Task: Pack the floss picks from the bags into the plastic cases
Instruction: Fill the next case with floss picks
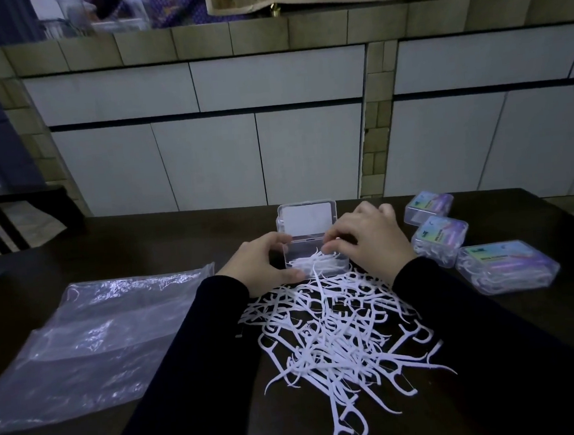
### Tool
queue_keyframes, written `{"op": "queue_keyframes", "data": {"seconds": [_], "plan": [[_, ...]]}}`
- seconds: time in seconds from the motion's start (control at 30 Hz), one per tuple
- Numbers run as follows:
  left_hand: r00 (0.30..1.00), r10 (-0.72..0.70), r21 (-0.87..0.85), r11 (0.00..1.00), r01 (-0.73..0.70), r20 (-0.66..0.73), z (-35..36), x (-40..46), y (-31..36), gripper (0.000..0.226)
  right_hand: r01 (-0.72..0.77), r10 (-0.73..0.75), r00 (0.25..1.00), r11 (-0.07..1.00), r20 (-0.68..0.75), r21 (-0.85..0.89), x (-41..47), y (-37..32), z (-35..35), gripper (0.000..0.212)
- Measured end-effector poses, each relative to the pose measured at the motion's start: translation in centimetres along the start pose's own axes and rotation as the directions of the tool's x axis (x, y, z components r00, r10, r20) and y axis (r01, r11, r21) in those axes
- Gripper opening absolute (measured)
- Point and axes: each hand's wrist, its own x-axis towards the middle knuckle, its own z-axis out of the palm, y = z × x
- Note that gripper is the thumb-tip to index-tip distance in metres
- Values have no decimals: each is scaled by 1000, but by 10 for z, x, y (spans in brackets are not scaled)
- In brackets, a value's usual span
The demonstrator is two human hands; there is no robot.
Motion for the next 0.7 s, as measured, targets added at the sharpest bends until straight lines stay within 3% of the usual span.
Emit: {"op": "queue_keyframes", "data": {"seconds": [0.33,0.43,0.6,0.7], "plan": [[999,7,-64,998,-5,31,0,0,1,72,113,-87,989,965,118,-236,5,-5,0,22],[999,4,-53,999,-3,32,0,0,2,73,128,-106,988,967,108,-222,3,-5,0,22],[1000,7,-60,998,-5,30,0,0,0,70,220,-232,969,967,-87,-131,2,-9,2,13],[1000,9,-72,997,-7,28,0,0,0,72,189,-194,981,973,-29,-130,0,-12,3,20]]}}
